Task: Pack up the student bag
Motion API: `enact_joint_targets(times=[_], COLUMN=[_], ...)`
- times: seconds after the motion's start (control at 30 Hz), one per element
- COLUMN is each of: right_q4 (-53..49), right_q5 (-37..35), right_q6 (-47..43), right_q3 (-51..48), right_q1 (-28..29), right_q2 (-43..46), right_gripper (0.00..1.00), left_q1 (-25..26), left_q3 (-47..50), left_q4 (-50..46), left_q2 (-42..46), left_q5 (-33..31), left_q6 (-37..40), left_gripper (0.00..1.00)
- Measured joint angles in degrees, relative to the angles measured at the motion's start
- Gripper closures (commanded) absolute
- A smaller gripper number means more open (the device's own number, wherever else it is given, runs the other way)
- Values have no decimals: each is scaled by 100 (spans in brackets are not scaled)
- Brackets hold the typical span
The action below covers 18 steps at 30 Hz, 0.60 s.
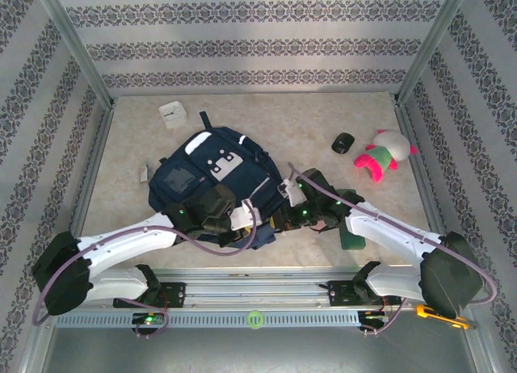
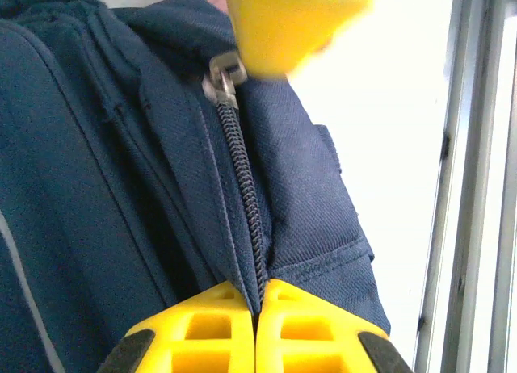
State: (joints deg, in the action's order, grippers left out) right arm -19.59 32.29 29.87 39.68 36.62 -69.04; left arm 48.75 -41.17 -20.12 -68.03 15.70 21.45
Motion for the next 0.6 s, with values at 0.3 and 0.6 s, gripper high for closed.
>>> enact_joint_targets(times=[0.3, 0.6], right_q4=[448, 640], right_q5=[278, 302], right_q6=[-17, -17], right_q3=[-13, -13], right_q1=[382, 675], right_q2=[-201, -667], right_gripper=[100, 100], left_q1=[0, 109], left_q3=[-37, -33], left_q4=[-1403, -428], left_q2=[896, 409], left_q5=[-761, -422], left_q6=[754, -365], left_gripper=[55, 23])
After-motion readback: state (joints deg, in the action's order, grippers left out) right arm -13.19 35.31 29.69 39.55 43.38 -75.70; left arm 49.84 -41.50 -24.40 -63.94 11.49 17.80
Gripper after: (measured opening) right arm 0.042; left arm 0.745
